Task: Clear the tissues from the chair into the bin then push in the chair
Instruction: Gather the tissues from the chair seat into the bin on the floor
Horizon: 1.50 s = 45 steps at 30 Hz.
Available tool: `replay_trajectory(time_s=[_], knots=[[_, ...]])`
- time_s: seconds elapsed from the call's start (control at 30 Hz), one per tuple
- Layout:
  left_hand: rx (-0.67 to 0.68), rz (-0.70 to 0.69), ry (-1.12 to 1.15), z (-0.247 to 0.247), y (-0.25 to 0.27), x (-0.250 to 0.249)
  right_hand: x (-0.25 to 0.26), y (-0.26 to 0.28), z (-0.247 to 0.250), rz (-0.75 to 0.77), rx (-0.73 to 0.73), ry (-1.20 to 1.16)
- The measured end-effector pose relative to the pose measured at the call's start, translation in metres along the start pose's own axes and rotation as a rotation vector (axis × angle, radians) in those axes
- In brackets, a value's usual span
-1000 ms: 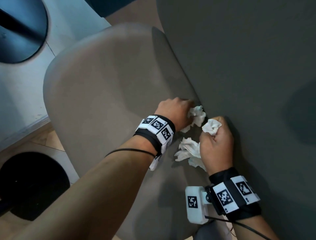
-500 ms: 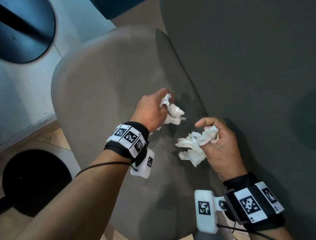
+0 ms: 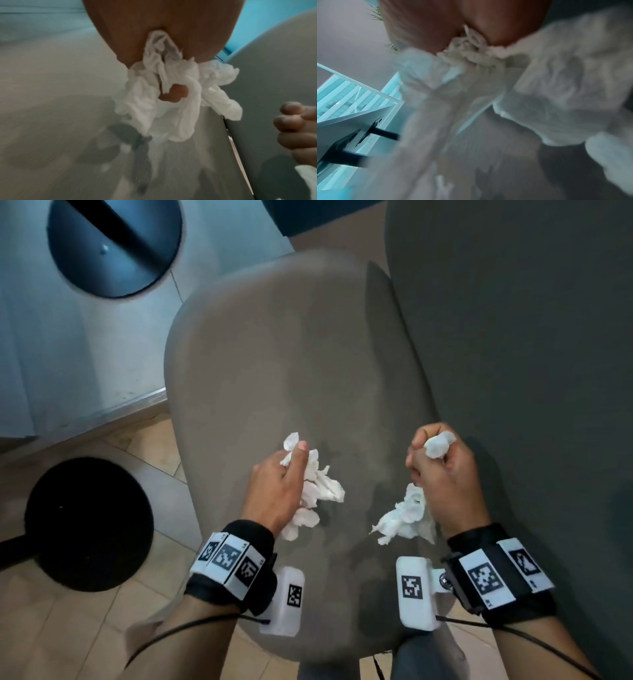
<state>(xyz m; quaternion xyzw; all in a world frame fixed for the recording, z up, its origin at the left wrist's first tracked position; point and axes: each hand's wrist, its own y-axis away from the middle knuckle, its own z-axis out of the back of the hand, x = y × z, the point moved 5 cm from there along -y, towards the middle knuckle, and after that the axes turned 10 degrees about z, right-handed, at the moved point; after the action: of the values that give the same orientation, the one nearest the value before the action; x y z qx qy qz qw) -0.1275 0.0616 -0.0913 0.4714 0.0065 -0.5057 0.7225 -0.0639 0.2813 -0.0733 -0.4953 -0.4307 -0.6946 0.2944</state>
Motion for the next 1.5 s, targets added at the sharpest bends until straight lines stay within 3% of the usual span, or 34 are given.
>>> replay_trajectory(time_s=[0.2,0.33,0.53,0.63,0.7,0.8,0.9,1.1,1.2,1.37,1.5], knots=[[-0.032,0.134,0.128,0.010,0.043,0.054,0.002,0.014,-0.013,-0.116,0.154,0.153],[0.003,0.181,0.269,0.011,0.078,0.085,-0.005,0.017,-0.024,-0.048,0.198,0.237],[-0.150,0.391,0.583,0.017,0.138,0.134,0.002,0.041,-0.056,0.016,0.435,0.311],[-0.201,0.412,0.694,0.022,0.172,0.154,0.010,0.061,-0.074,0.003,0.480,0.340],[-0.197,0.386,0.740,0.024,0.192,0.164,0.016,0.077,-0.086,-0.014,0.535,0.357],[-0.230,0.366,0.770,0.027,0.221,0.191,0.017,0.115,-0.118,-0.092,0.760,0.352],[-0.302,0.399,0.862,0.026,0.248,0.234,0.007,0.156,-0.158,-0.060,0.946,0.487],[-0.394,0.452,1.055,0.034,0.310,0.329,-0.029,0.252,-0.226,-0.054,0.992,0.510],[-0.483,0.473,1.093,0.034,0.342,0.384,-0.042,0.310,-0.258,0.064,1.077,0.533],[-0.575,0.514,1.085,0.031,0.389,0.466,-0.074,0.398,-0.302,0.389,1.286,0.806],[-0.548,0.583,0.985,0.021,0.402,0.522,-0.107,0.452,-0.340,0.447,1.416,0.940]])
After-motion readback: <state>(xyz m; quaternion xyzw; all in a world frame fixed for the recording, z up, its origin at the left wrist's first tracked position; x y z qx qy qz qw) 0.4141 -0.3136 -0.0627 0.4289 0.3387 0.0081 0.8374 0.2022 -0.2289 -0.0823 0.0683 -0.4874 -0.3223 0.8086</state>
